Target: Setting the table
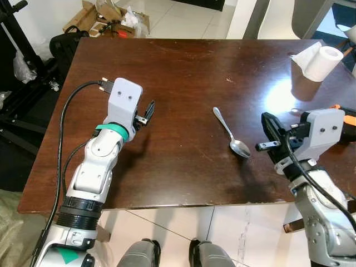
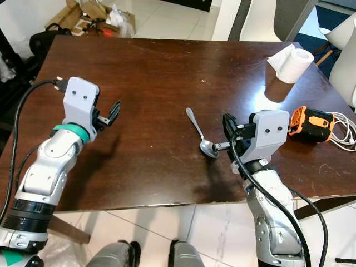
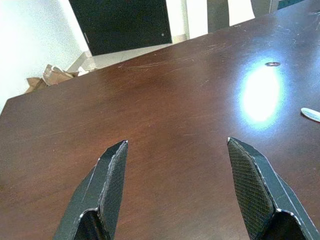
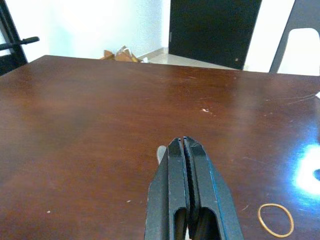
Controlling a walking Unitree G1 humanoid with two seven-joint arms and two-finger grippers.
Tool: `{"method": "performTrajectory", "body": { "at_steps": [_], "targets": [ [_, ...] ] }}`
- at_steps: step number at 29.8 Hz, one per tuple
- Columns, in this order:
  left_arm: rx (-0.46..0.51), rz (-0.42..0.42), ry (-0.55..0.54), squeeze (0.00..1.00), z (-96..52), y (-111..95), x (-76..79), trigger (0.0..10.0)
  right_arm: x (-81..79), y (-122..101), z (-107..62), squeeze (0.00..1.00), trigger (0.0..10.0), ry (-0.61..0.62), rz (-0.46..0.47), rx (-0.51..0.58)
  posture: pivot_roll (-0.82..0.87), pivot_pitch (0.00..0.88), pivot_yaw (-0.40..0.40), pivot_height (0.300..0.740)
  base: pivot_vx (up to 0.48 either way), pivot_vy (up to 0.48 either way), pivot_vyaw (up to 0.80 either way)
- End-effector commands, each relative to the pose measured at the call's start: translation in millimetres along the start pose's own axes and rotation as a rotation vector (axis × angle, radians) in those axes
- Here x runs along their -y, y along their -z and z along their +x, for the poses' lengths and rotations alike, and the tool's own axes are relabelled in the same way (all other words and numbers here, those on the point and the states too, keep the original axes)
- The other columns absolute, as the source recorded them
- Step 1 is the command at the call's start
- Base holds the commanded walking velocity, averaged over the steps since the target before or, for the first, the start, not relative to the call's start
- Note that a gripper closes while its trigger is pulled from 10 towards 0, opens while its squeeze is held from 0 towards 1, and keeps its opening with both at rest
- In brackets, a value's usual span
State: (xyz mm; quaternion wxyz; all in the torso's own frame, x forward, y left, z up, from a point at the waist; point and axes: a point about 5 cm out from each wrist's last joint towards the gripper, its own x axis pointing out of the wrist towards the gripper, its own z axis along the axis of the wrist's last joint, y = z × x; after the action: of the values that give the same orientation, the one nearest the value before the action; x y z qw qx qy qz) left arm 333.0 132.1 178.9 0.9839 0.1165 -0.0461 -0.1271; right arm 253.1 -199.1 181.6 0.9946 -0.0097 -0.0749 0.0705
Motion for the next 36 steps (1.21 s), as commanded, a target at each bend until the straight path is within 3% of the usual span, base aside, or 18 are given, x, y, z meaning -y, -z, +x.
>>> {"method": "performTrajectory", "body": {
  "at_steps": [1,36],
  "targets": [
    [-0.021,0.000,0.017,0.00,-0.7,7.3,3.5,10.0,6.6,5.2,-0.9,0.00,10.0,0.046,-0.013,-0.020,-0.02,0.000,0.023,0.740,0.000,0.000,0.00],
    [-0.006,-0.017,0.041,0.00,2.3,5.9,12.9,10.0,8.0,6.7,0.4,0.00,10.0,0.083,0.006,-0.003,-0.02,0.000,0.032,0.740,0.000,0.000,0.00]
  ]
}}
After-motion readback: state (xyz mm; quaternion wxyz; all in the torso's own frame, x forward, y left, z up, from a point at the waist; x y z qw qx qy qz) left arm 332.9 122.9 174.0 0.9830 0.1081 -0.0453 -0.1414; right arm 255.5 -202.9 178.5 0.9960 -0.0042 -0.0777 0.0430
